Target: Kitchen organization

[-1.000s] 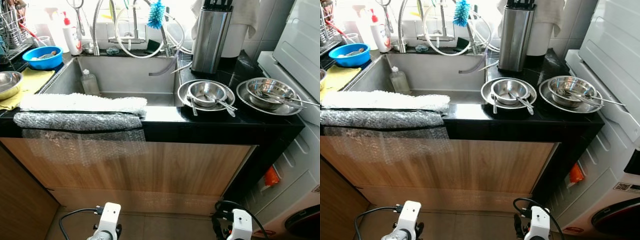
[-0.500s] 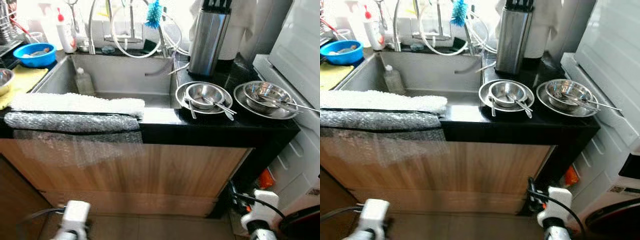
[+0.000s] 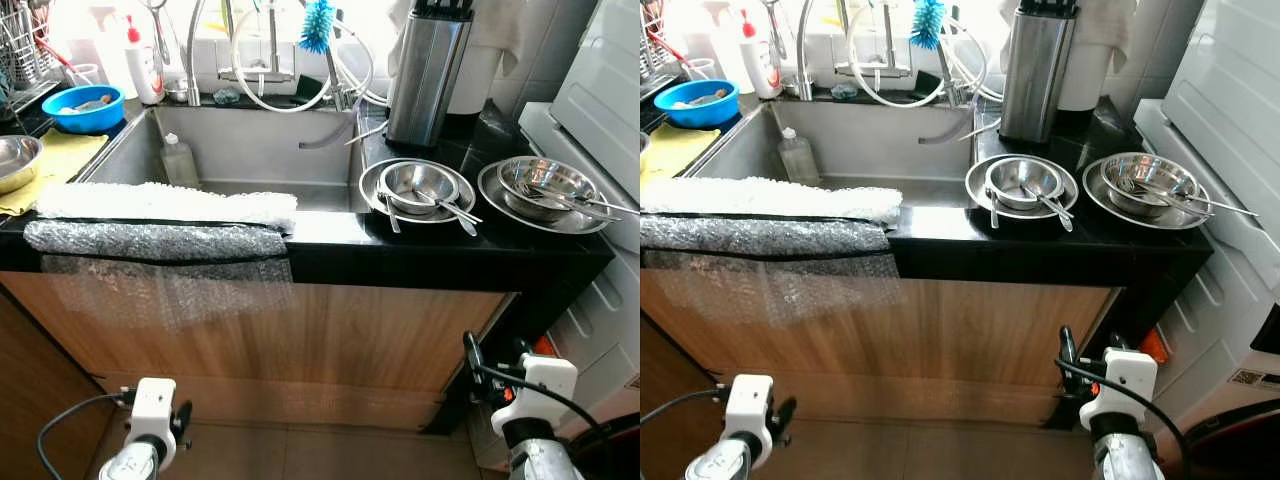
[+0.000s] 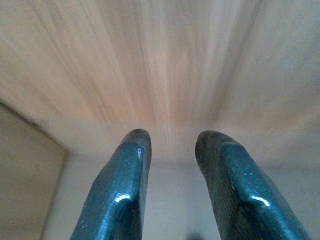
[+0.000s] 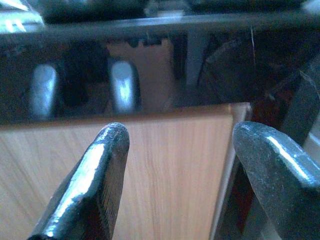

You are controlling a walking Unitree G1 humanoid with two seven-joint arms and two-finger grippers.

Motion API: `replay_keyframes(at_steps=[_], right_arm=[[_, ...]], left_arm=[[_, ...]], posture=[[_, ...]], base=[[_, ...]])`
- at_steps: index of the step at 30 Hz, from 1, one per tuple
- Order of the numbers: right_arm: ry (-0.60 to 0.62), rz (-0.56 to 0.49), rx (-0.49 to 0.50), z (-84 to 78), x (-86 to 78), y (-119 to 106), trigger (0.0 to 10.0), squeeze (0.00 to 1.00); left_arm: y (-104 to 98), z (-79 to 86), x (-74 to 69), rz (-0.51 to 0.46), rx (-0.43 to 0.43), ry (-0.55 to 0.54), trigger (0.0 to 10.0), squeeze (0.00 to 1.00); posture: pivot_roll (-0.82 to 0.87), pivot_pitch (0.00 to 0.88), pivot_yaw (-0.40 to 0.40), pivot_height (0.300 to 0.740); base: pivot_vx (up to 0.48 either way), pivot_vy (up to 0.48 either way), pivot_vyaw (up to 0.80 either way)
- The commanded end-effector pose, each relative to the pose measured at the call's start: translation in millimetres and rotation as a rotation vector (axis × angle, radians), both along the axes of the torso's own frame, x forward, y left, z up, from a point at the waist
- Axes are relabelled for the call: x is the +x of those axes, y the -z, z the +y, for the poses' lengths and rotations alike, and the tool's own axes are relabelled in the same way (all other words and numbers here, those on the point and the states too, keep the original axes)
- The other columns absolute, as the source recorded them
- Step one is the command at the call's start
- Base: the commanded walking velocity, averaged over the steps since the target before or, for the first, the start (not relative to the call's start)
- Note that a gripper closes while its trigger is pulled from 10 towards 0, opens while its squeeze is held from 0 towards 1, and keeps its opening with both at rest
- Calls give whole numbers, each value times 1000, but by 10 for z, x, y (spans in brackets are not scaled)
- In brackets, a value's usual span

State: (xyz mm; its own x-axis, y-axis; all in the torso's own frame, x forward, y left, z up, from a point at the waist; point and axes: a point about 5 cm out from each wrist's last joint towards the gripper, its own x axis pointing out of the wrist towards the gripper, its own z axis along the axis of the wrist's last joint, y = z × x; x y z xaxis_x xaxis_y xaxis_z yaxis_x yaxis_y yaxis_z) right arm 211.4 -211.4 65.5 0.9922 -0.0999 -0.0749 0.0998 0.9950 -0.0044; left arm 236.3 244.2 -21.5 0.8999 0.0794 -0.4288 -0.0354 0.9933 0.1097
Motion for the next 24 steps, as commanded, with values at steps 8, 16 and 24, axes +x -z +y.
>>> replay_keyframes(at_steps=[8, 16, 24], right_arm=[[-2, -52, -16, -2, 106, -271, 10000, 0], [-16, -79, -27, 4, 191, -408, 10000, 0], [-13, -117, -50, 3, 196, -566, 10000, 0]], left_arm=[[-656, 184, 242, -354, 33, -139, 10000, 0], [-1255, 216, 457, -573, 40, -185, 10000, 0], [-2036, -26, 626, -805, -22, -153, 10000, 0]], posture=[[-166, 26, -24, 740], [-156, 7, -34, 740], [-164, 0, -36, 740]], base=[[0, 0, 0], [0, 0, 0], [0, 0, 0]])
